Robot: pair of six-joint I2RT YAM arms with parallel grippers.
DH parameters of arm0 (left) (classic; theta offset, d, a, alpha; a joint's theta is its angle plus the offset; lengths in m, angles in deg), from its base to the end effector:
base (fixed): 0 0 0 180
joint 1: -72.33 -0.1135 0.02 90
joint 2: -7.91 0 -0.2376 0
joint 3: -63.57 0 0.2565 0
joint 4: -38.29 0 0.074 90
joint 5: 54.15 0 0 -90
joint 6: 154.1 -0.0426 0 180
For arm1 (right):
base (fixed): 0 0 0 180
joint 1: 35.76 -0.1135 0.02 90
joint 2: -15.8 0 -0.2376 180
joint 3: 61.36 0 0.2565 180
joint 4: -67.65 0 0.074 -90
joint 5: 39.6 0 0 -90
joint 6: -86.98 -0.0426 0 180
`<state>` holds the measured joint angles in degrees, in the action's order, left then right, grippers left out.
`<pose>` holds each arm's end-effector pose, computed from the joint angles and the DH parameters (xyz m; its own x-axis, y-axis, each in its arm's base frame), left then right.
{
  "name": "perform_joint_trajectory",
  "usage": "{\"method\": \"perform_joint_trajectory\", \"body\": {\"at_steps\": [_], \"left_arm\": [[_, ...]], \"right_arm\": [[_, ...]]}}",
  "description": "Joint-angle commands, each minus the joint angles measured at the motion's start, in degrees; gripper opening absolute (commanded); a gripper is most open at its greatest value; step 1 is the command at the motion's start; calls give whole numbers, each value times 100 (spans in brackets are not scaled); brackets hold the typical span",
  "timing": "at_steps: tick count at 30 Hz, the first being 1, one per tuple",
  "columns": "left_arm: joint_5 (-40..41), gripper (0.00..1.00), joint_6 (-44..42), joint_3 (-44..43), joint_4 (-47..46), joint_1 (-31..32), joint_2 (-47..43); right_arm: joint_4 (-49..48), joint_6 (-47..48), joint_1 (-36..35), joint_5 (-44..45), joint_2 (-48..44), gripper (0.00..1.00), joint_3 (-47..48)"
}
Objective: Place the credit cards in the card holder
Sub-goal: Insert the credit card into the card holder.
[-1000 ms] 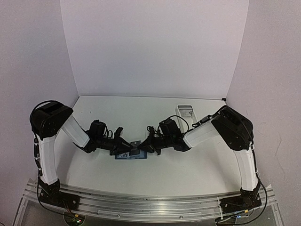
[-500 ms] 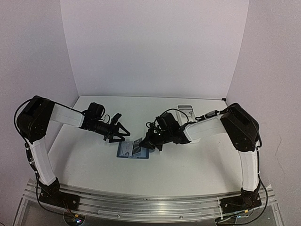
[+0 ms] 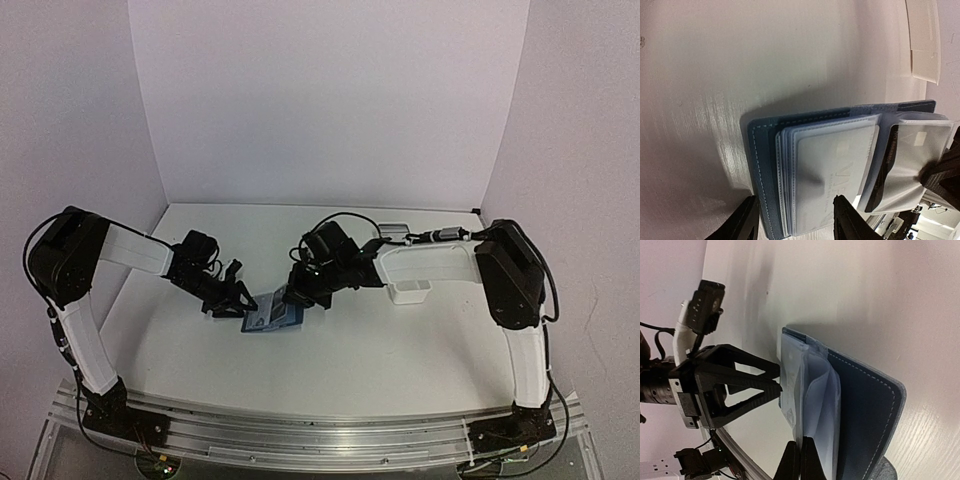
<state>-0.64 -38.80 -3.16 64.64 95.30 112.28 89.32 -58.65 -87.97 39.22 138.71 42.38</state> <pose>0.2935 -0.1519 0.0897 -0.9848 0.0442 -0.1681 0.1471 0.7271 -0.6706 0.2870 0.3836 0.1530 -0.9403 0.1088 -0.3224 -0.1576 0.7005 0.6960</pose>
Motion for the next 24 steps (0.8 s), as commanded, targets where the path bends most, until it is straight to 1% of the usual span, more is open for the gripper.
{"method": "perform_joint_trajectory", "body": {"at_steps": [1, 5, 10, 13, 15, 17, 20, 24], "left_arm": [[583, 51, -112, 104, -49, 14, 83], [377, 51, -78, 240, -393, 81, 163], [224, 43, 116, 407, -948, 328, 319], [220, 40, 235, 513, -1245, 357, 339], [247, 39, 196, 511, -1326, 357, 334], [271, 38, 138, 481, -1400, 355, 324], [306, 37, 83, 449, -1329, 335, 302], [320, 35, -47, 353, -978, 250, 242]], "right_arm": [[760, 199, -29, 427, 196, 0, 433], [1108, 326, -52, 522, 389, 0, 759], [1124, 394, -136, 374, 641, 0, 1102], [1111, 463, -180, 88, 905, 10, 1443], [1103, 506, -206, -101, 1100, 18, 1651], [1092, 499, -216, -191, 1202, 24, 1740], [1027, 529, -216, -204, 1260, 28, 1799], [945, 566, -213, -288, 1340, 29, 1879]]}}
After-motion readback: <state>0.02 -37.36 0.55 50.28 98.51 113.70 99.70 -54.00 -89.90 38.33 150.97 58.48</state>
